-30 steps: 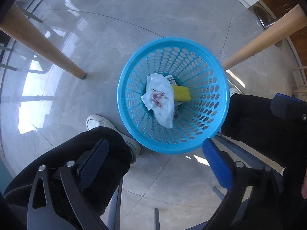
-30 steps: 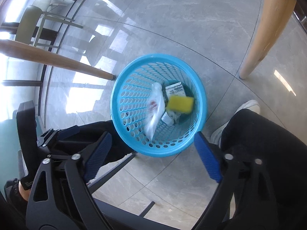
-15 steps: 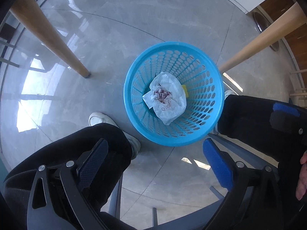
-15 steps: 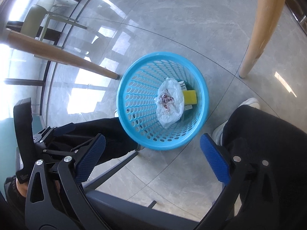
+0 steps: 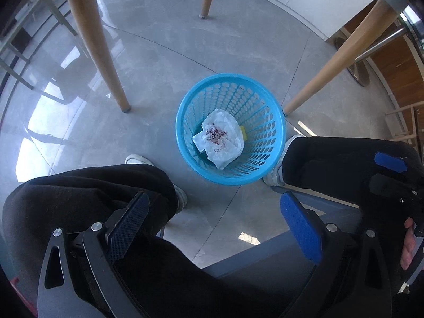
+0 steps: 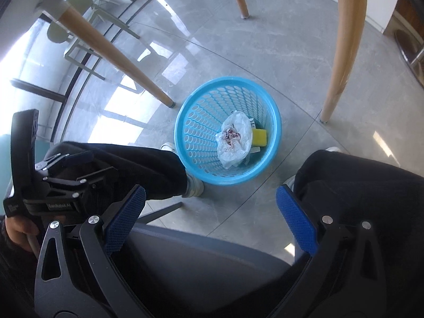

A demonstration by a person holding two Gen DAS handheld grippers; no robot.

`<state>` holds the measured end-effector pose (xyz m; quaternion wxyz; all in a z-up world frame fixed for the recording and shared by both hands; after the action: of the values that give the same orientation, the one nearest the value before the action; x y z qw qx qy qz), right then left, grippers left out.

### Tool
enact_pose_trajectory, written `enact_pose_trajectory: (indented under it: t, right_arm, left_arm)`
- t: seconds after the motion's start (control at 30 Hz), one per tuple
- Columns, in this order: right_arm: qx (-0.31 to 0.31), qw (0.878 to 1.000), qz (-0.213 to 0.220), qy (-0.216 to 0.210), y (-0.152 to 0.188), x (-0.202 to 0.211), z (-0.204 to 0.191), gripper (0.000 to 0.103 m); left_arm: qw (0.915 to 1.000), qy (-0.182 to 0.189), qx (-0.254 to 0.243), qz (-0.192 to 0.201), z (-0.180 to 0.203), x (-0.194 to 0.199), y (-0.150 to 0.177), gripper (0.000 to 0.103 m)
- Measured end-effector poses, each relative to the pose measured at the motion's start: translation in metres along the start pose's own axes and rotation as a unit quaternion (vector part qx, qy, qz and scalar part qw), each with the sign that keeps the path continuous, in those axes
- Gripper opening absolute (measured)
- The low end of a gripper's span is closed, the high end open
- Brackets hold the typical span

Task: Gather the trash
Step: 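Raise both tools back toward the table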

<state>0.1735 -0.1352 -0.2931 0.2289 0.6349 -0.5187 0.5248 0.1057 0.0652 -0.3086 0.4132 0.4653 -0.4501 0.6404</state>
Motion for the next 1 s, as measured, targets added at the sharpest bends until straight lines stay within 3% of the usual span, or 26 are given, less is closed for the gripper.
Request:
enact_pose_trajectory:
  t: [0.17, 0.3, 0.7, 1.0]
  right_arm:
    - [0.024, 0.999, 0.033, 0.007, 0.01, 0.041, -0.01, 0.094]
    - [0.046, 0.997, 0.065, 0.004, 0.009, 0.082, -0.021, 0.094]
    - [0.109, 0.982, 0.149, -0.028, 0.013, 0.196, -0.065, 0.094]
    - [0.113, 0.972, 0.201, -0.033, -0.031, 0.251, -0.07, 0.094]
  left_arm:
    - [0.9992, -0.001, -0.002, 0.04, -0.001, 0.036, 0.008, 0.097]
    - [0.9966, 0.025, 0.019, 0.076, 0.0, 0.076, 0.01, 0.097]
    - [0.9784, 0.069, -0.02, 0.194, 0.038, 0.192, 0.005, 0.097]
    - [0.9653, 0.063, -0.063, 0.245, 0.067, 0.241, -0.035, 0.097]
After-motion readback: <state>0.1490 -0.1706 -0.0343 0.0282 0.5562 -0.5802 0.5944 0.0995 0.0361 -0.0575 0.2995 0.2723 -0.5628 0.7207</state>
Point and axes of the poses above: each gripper's, at about its wrist camera, not at the fingertips, and x roughly against the way its jaws point, z to its right, y to its underside, the point moved 8 cm from there along -x, roughly the way its jaws point, and after that the axes turned 4 degrees about z, right-handed, at the moved point
